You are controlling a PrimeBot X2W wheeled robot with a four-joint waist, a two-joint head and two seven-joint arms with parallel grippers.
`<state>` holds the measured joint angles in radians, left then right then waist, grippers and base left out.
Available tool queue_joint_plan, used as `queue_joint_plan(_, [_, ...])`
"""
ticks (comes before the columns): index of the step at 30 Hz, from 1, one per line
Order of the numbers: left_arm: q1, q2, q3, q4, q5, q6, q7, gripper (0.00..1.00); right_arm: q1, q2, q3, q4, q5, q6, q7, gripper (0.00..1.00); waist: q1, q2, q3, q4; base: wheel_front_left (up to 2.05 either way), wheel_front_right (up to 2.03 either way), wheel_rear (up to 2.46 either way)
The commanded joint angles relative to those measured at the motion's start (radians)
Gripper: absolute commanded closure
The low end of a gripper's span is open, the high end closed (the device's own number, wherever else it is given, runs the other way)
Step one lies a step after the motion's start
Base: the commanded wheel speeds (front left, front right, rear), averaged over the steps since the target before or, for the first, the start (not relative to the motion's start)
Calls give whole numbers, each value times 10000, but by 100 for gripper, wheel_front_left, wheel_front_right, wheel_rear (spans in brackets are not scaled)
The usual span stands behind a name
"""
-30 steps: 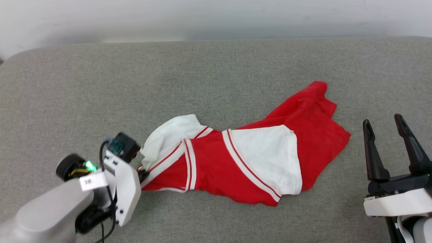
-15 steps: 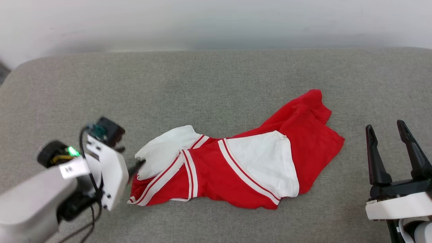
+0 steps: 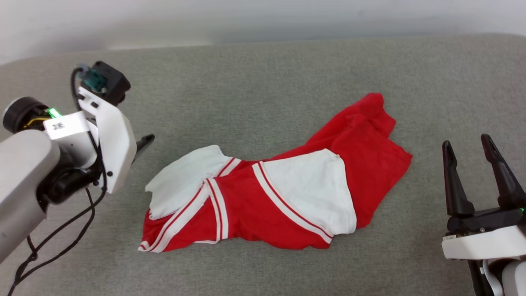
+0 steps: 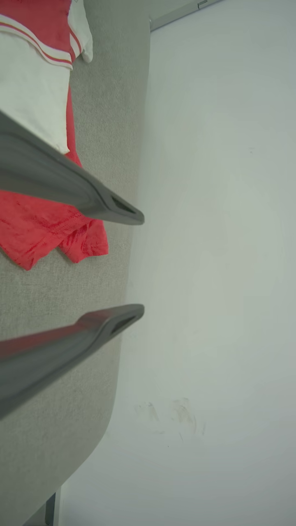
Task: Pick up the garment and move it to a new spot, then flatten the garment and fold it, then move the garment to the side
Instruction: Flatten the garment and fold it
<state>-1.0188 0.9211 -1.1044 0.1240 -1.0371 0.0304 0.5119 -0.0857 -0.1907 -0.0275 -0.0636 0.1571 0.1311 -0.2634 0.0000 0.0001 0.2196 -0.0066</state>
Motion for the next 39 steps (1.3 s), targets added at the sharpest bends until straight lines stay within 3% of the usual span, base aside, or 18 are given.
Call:
queue_joint_plan(1, [-115, -154, -137, 151, -61, -114, 257, 0, -142, -21, 13, -23, 7, -7, -19, 0, 0, -1, 244, -211, 0, 0, 0])
queue_joint_plan(9, [166, -604, -1177, 1539, -26, -773, 2055, 0, -592, 40, 82, -77, -38, -7, -19, 0, 0, -1, 983, -784, 0, 0, 0])
queue_joint_plan(15, [933, -883, -1580, 2035, 10, -1217, 2449, 0, -692, 113, 61, -71, -54, -7, -19, 0, 0, -1, 1150, -951, 0, 0, 0])
queue_joint_plan(16, [993, -948, -1610, 2089, 5, -1259, 2398, 5, -691, 122, 44, -60, -57, -7, -19, 0, 0, -1, 1149, -948, 0, 0, 0])
queue_joint_plan(17, [1030, -990, -1599, 2143, 30, -1272, 2263, 64, -680, 136, 25, -51, -72, -7, -19, 0, 0, -1, 1141, -938, 0, 0, 0])
queue_joint_plan(18, [1016, -990, -1551, 2216, 26, -1257, 2140, 100, -660, 140, 1, -36, -90, -7, -19, 0, 0, -1, 1123, -928, 0, 0, 0])
queue_joint_plan(23, [372, -630, -1090, 2307, 430, -1261, 1191, 100, -574, 124, -91, -27, -142, -7, -19, 0, 0, -1, 935, -802, 0, 0, 0])
queue_joint_plan(32, [638, 61, -743, 2828, 717, -690, 29, 100, -395, 79, -110, -43, -131, -7, -19, 0, 0, -1, 750, -646, 0, 0, 0])
queue_joint_plan(37, [1233, -56, -890, 3522, 736, -440, -417, 100, -480, -33, -19, 32, -128, -7, -19, 0, 0, -1, 785, -687, 0, 0, 0])
queue_joint_plan(38, [1382, -164, -848, 3652, 646, -372, -639, 92, -482, -48, -11, 57, -128, -7, -19, 0, 0, -1, 780, -692, 0, 0, 0])
queue_joint_plan(39, [1503, -296, -815, 3766, 607, -342, -875, 24, -471, -73, -19, 86, -130, -7, -19, 0, 0, -1, 752, -679, 0, 0, 0])
